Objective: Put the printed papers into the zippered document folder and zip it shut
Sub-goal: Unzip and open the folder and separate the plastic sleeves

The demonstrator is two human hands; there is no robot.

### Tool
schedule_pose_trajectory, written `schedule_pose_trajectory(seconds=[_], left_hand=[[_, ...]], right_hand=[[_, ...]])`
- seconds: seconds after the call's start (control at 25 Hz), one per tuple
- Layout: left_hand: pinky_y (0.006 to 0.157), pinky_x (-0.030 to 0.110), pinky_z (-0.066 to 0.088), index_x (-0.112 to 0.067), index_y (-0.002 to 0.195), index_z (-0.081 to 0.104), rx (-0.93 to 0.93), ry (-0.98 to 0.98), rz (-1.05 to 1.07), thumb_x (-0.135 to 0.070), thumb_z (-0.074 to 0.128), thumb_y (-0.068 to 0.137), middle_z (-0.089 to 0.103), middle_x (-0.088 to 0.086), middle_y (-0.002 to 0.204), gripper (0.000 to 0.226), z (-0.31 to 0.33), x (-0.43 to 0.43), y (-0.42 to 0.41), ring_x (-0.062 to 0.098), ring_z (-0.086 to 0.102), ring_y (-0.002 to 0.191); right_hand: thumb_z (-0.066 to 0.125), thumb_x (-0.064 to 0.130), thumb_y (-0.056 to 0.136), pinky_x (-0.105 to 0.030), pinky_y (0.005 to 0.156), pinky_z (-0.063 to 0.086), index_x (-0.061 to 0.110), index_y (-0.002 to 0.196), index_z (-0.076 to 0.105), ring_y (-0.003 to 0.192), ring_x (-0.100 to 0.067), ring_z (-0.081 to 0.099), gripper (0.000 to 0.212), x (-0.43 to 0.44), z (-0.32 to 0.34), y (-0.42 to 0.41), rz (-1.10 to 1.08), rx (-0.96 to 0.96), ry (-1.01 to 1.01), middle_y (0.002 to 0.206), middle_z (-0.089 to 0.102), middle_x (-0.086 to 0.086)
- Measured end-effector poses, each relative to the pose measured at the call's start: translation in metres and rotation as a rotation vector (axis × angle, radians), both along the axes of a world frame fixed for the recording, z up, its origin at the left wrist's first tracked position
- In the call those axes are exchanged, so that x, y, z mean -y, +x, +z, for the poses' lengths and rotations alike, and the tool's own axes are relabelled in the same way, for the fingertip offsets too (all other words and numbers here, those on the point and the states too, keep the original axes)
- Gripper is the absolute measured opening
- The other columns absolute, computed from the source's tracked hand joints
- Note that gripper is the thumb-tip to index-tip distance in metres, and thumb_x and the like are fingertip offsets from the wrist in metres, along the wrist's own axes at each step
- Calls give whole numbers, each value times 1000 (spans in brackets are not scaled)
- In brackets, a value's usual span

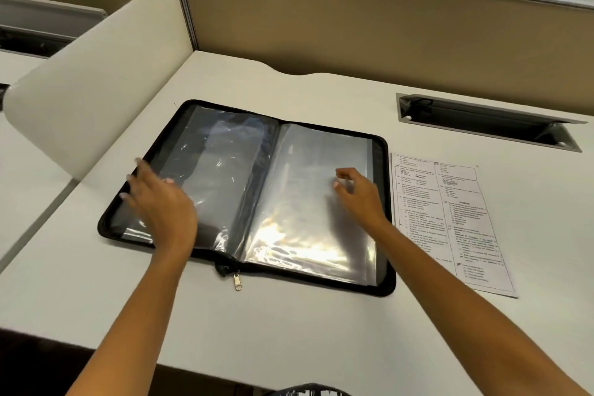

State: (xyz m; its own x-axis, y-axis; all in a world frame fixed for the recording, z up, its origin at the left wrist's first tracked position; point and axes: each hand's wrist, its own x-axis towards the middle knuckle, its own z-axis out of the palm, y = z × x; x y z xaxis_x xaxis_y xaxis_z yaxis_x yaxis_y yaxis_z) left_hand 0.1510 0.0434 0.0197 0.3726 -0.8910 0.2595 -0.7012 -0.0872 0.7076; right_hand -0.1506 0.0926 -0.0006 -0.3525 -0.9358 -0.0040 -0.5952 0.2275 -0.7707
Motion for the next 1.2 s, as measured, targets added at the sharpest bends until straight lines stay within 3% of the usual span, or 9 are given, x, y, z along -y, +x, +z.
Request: schedule_pose_trajectory(seconds=[0.12, 0.2, 0.4, 0.52, 0.68, 0.84, 0.92, 1.08, 1.2], left_hand=[[116, 40, 17, -17, 150, 16, -52, 22, -469, -24, 33, 102, 19, 9, 156, 52, -11, -22, -32, 22, 16, 143], [118, 33, 6, -20, 150, 14, 99, 25, -747, -37, 26, 101, 14, -5, 155, 54, -21, -37, -55, 10, 7, 143], [116, 32, -11, -17, 151, 5, 437, 130, -844, -56, 2, 91, 4, -5, 158, 72, -61, -43, -74, 11, -1, 145], [117, 36, -6, -14, 150, 14, 512, 104, -831, -55, 3, 94, 10, -2, 158, 71, -72, -42, -75, 14, 5, 145], [117, 41, 1, -13, 150, 15, 544, 89, -821, -47, 16, 97, 12, 0, 158, 63, -77, -42, -74, 14, 5, 146], [119, 33, -3, -22, 148, 24, 230, 148, -805, -56, 17, 94, 17, -8, 157, 64, -64, -43, -82, 4, 5, 144], [118, 33, 13, -31, 139, 41, -77, 200, -753, -60, 25, 91, 32, -14, 151, 58, -45, -48, -90, 3, 21, 141], [94, 18, 46, -29, 129, 56, -519, 265, -544, -60, 51, 85, 56, -16, 127, 54, 1, -45, -109, 6, 55, 115], [86, 31, 55, -22, 126, 55, -624, 354, -387, -34, 67, 85, 66, -7, 117, 45, 8, -27, -106, 11, 66, 99]], right_hand=[[54, 18, 94, -38, 107, 38, 12, 138, 44, 130, -26, 44, 46, 30, -2, -29, 52, -169, 97, 142, 48, -10], [51, 16, 95, -38, 114, 26, 11, 147, 30, 142, -28, 28, 56, 52, -3, -48, 101, -256, 173, 153, 31, -11], [49, 26, 97, -42, 117, 11, 10, 152, 9, 146, -35, 10, 70, 83, 7, -75, 140, -479, 344, 157, 15, -19], [53, 23, 96, -39, 115, 19, 10, 150, 17, 140, -35, 29, 66, 83, 12, -76, 232, -525, 254, 150, 36, -15], [64, 33, 88, -28, 89, 46, 19, 136, 48, 111, -18, 59, 52, 70, 15, -70, 243, -140, 170, 121, 63, -7], [33, 67, 87, -34, 106, 33, 21, 127, 60, 128, -16, 48, 66, 43, 21, -46, 266, 572, 215, 132, 60, 0], [16, 65, 88, -35, 107, 31, 19, 132, 55, 131, -16, 45, 75, 27, 21, -25, 314, 857, 187, 139, 54, -2], [11, 58, 95, -34, 114, 21, 30, 129, 57, 135, -6, 39, 64, -3, 19, 31, 412, 755, 162, 139, 52, 15], [22, 51, 97, -28, 114, 26, 36, 123, 61, 127, 6, 45, 49, -9, 16, 53, 413, 682, 108, 131, 56, 24]])
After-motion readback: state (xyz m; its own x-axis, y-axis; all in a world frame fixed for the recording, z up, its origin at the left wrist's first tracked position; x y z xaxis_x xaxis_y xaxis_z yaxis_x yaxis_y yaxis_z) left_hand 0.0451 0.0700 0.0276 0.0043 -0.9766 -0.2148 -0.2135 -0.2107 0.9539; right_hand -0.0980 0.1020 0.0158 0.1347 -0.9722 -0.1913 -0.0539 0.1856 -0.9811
